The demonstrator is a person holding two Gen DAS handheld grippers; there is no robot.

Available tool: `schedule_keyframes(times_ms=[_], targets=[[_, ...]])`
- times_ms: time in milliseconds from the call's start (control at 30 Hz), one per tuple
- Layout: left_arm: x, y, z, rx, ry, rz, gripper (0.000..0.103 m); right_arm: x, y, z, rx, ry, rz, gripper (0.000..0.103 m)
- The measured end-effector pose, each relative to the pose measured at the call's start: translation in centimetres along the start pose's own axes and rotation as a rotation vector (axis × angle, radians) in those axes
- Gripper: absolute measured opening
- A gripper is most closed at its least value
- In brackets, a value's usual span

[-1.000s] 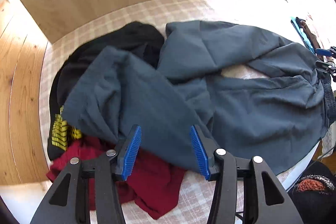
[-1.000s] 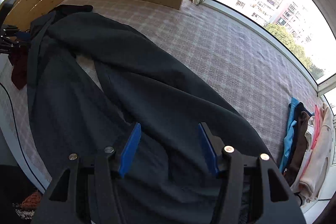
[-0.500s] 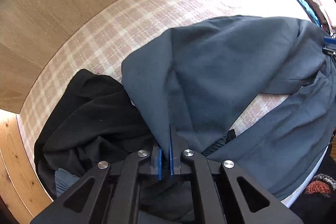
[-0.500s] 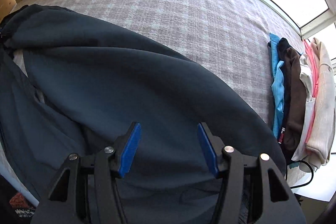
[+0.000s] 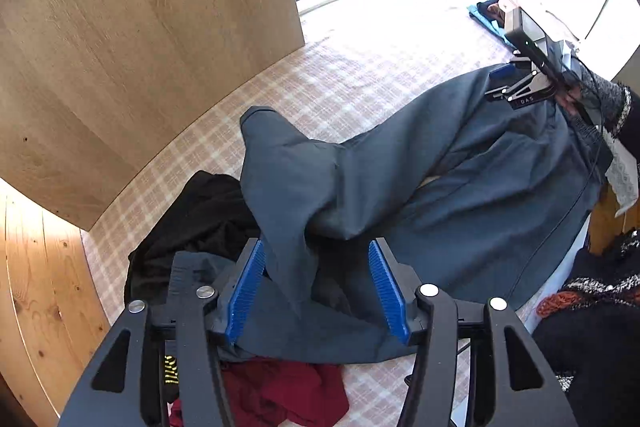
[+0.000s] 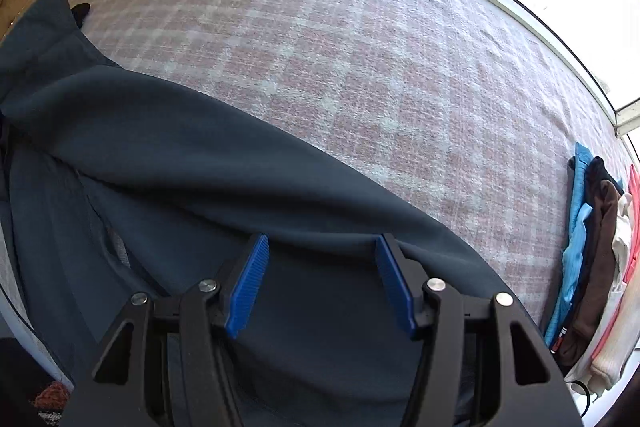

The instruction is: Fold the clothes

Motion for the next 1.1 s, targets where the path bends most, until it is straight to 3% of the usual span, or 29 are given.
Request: schedule_keyframes(times_ms=[200, 300, 367, 400, 467, 533, 567, 667, 733, 800, 933, 1100], targets=[[4.4, 0.5, 5.7, -0.2, 0.004, 0.052, 0.051, -1.1, -4.2, 6.6, -0.125, -0.075, -0.058, 0.055], [8.1, -0.2, 7.0, -0.235, 0.029, 0.093, 0.052, -2.3, -6.1, 9.4, -0.185, -0.098, -0.107, 0.055], [11.3, -0.5, 7.0, -0.271, 0.05, 0.165, 0.04, -3.1, -7.4, 11.3, -0.225, -0.114, -0.14, 0.055], [12.1, -0.5, 6.4, -0.278, 0.095, 0.176, 0.008, -3.4, -7.9, 12.1, -0.243, -0.118, -0.154, 0.055], [12.4, -0.6, 4.3, -0.254, 0.156, 0.157, 0.003, -3.5, -7.8, 12.5, -0.258, -0.098, -0.157, 0.055], [10.8, -0.7, 1.0, -0.191, 0.212, 0.11, 0.003, -2.3, -8.1, 11.3, -0.253, -0.058, -0.131, 0.055], [10.0, -0.6, -1.0, -0.157, 0.276, 0.094, 0.003, -1.5, -7.7, 10.7, -0.234, -0.032, -0.102, 0.055], [8.0, 0.5, -5.9, -0.059, 0.399, 0.087, 0.025, 1.2, -5.9, 7.2, -0.138, -0.015, -0.012, 0.055], [6.9, 1.3, -6.6, -0.031, 0.348, 0.081, 0.039, 2.3, -4.7, 5.2, -0.072, -0.043, 0.017, 0.055], [6.2, 1.6, -5.1, -0.062, 0.286, 0.066, 0.041, 2.4, -3.7, 3.5, -0.015, -0.072, 0.012, 0.055], [7.7, 0.0, -1.5, -0.134, 0.199, 0.095, 0.044, 1.8, -2.4, 1.5, 0.035, -0.045, 0.001, 0.055], [10.7, -3.4, -4.9, 0.023, 0.241, 0.12, 0.044, 1.1, -1.1, 0.5, 0.045, -0.035, 0.007, 0.055]])
Point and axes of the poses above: each gripper's, at about its wrist camera, not at the fingertips, and x roughly the way its jaws point, z to its left, y to its underside, the point moved 1 cm from there along x, roughly the way its jaws point, and after that the axes turned 3 degrees about z, right-handed, at the moved point
